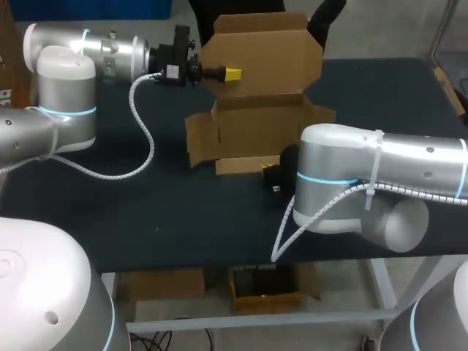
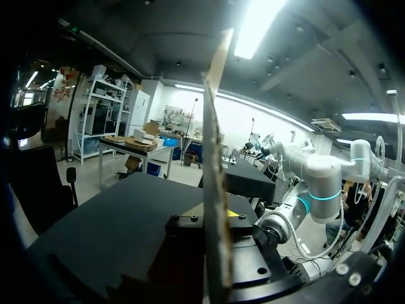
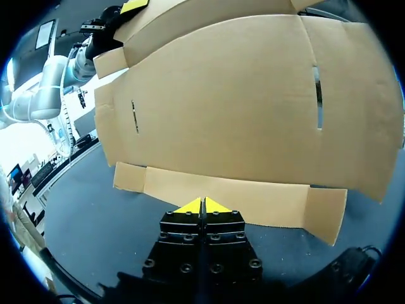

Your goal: Assemble the packaging by folding the flat box into shape, placing the metal phone stand inside, and closing the box properly

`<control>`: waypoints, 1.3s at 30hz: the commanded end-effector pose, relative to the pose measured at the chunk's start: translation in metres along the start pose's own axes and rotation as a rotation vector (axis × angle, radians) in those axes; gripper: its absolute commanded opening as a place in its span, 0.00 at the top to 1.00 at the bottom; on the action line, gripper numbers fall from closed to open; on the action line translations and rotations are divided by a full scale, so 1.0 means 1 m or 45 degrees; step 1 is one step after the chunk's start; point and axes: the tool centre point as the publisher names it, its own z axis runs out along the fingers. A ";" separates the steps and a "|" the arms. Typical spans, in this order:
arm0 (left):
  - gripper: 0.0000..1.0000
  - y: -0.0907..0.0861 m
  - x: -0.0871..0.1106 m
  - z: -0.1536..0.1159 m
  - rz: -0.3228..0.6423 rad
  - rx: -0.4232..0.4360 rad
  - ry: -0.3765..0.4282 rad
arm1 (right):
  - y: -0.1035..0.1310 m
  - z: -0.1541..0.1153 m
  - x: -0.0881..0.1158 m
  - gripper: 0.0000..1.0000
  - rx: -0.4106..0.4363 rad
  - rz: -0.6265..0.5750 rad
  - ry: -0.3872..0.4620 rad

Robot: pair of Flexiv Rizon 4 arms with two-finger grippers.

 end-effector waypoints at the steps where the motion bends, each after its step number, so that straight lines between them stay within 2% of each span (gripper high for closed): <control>1: 1.00 0.001 -0.002 -0.001 0.001 0.000 0.008 | -0.001 0.007 0.003 1.00 -0.005 0.002 -0.065; 39: 1.00 0.003 0.000 -0.001 -0.006 -0.002 0.008 | -0.006 0.012 -0.002 1.00 0.004 0.029 -0.074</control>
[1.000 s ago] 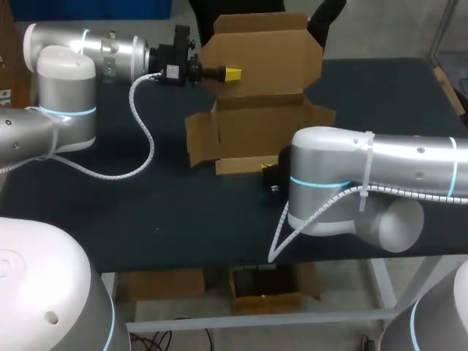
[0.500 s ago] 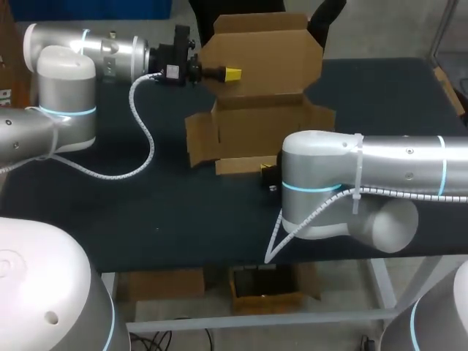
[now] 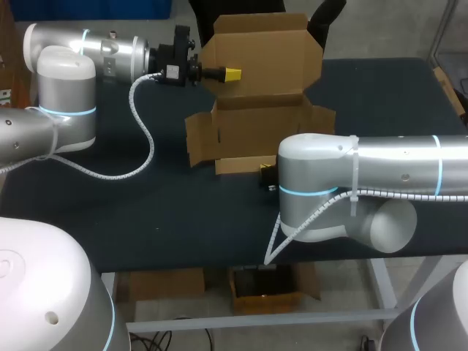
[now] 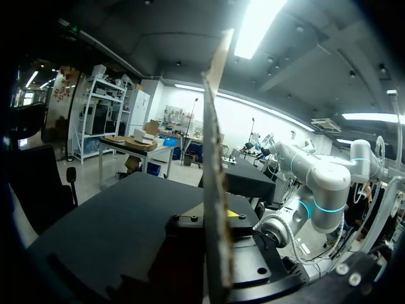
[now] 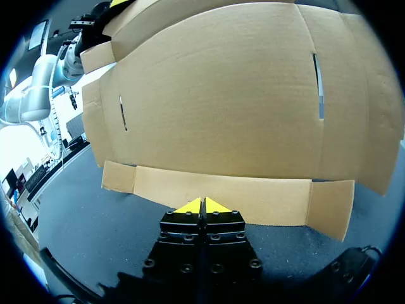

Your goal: Assemble the packaging by folding the flat box into shape, placing the metal phone stand inside, and closing the box properly

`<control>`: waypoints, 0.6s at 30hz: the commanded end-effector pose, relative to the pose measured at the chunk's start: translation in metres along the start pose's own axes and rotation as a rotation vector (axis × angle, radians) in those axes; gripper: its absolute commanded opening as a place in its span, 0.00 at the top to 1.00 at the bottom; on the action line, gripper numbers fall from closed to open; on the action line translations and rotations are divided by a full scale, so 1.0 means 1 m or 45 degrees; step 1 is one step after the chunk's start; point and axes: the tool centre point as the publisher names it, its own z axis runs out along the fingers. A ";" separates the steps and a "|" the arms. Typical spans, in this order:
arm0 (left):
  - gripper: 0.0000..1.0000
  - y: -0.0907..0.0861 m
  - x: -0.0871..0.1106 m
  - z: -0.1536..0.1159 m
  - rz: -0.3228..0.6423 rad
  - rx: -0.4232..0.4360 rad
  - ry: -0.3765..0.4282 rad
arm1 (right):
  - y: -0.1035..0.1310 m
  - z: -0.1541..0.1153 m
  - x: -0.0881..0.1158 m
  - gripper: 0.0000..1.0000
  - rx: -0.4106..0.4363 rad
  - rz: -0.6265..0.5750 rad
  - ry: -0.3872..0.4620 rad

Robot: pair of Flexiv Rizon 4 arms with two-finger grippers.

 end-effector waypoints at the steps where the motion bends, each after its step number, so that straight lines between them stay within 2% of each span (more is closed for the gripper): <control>1: 1.00 0.002 0.001 -0.001 -0.004 0.000 0.007 | -0.001 0.002 0.002 1.00 -0.005 0.000 -0.008; 18: 1.00 0.019 0.019 0.001 -0.023 -0.009 0.019 | -0.001 0.002 0.002 1.00 -0.005 0.000 -0.008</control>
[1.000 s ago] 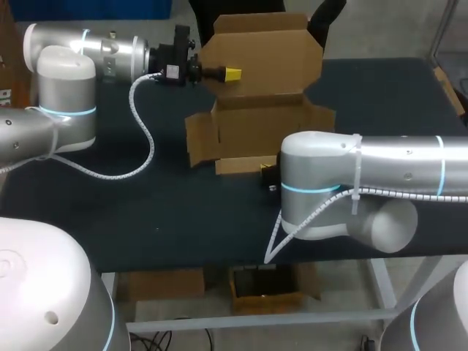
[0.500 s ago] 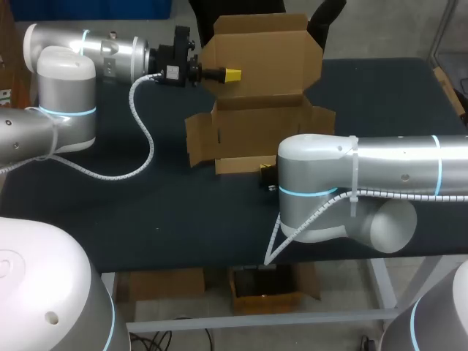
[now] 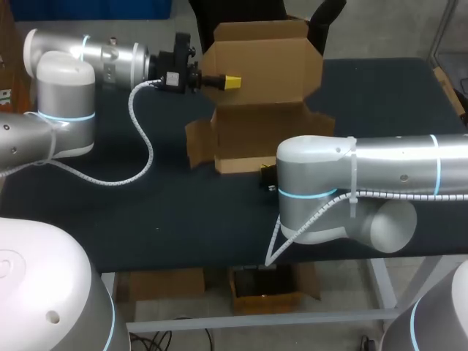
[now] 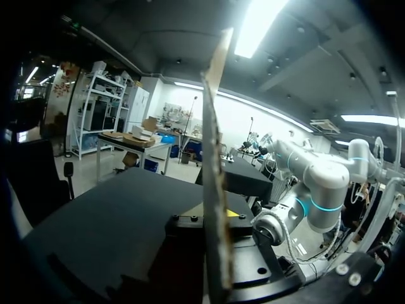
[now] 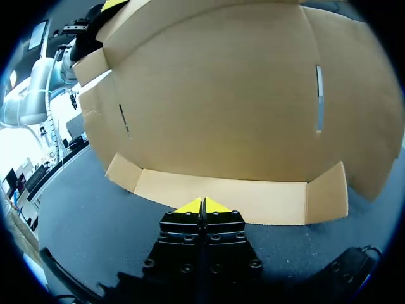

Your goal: Assemble the packaging by folding the flat box into shape, placing the metal phone stand inside, and closing the box properly

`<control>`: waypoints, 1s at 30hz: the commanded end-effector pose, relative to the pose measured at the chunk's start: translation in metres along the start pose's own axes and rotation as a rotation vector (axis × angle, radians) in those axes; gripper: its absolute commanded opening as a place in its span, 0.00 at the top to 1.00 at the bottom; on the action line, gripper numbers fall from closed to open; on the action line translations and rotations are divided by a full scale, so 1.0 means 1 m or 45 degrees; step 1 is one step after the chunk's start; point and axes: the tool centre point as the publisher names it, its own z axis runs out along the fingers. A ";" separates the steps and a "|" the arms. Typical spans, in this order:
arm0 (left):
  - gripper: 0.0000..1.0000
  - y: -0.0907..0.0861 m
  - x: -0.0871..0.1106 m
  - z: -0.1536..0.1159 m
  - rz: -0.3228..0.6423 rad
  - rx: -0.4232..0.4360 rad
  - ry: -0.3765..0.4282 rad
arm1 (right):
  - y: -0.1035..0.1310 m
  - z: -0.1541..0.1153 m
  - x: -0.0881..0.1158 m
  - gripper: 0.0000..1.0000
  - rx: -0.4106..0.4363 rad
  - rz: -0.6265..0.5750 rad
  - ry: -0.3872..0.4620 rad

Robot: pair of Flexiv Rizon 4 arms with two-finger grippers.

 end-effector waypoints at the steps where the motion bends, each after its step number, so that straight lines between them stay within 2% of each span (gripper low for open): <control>1: 1.00 0.006 0.007 -0.001 0.002 0.003 0.002 | -0.001 0.002 0.002 1.00 -0.006 0.000 -0.009; 8: 1.00 0.015 0.020 0.003 0.008 -0.008 0.026 | -0.001 0.002 0.002 1.00 -0.006 0.000 -0.009; 30: 1.00 0.043 0.030 0.016 -0.038 -0.033 0.063 | -0.001 0.002 0.002 1.00 -0.006 0.000 -0.009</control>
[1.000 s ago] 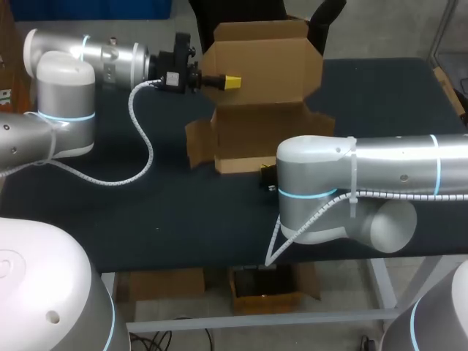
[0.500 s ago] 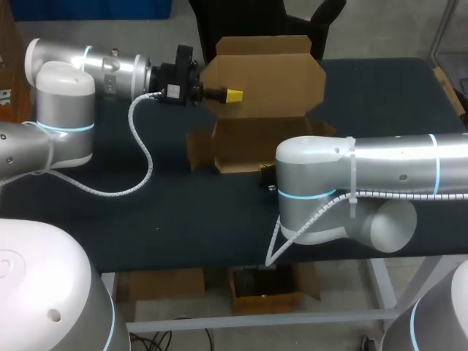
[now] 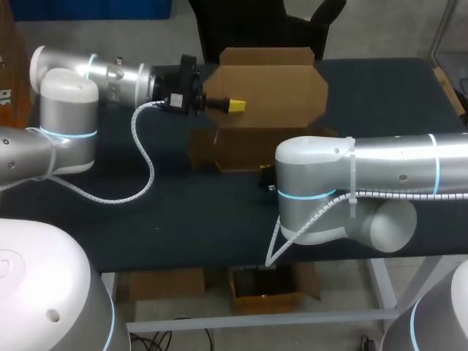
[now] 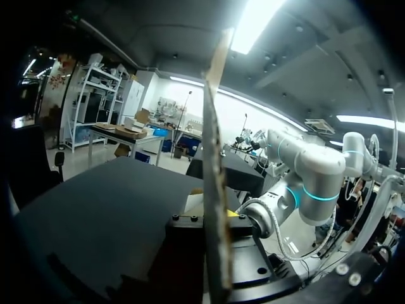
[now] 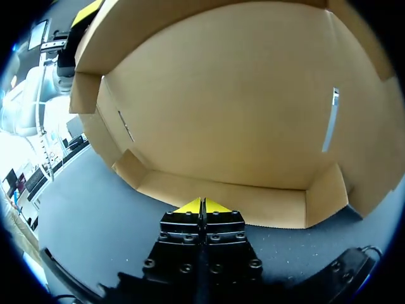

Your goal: Assemble the packaging by folding the flat box into shape, placing the metal phone stand inside, and closing the box properly

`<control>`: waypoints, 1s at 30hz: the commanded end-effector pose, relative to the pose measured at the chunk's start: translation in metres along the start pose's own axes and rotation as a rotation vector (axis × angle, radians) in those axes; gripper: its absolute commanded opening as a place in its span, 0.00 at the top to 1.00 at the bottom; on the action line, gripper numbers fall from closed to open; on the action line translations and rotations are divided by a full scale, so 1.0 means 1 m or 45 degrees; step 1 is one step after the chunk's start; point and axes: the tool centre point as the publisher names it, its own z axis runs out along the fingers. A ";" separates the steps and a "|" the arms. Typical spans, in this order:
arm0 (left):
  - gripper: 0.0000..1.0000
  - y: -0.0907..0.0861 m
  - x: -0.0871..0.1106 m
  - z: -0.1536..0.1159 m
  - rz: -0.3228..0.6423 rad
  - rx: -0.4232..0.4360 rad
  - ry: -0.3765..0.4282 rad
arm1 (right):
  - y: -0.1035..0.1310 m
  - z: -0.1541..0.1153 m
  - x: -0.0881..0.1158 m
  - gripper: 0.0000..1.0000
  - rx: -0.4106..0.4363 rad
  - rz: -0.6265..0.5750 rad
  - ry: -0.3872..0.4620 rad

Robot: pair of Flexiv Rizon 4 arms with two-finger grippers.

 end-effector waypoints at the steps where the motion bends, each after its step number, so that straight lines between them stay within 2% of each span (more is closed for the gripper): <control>1: 1.00 0.005 0.000 0.003 -0.001 0.001 0.004 | -0.002 0.002 0.002 1.00 -0.007 0.001 -0.009; 12: 1.00 0.018 -0.001 0.006 -0.025 -0.016 -0.001 | -0.002 0.002 0.002 1.00 -0.007 0.001 -0.009; 30: 1.00 0.022 -0.012 0.005 -0.037 -0.044 -0.020 | -0.002 0.002 0.002 1.00 -0.007 0.001 -0.009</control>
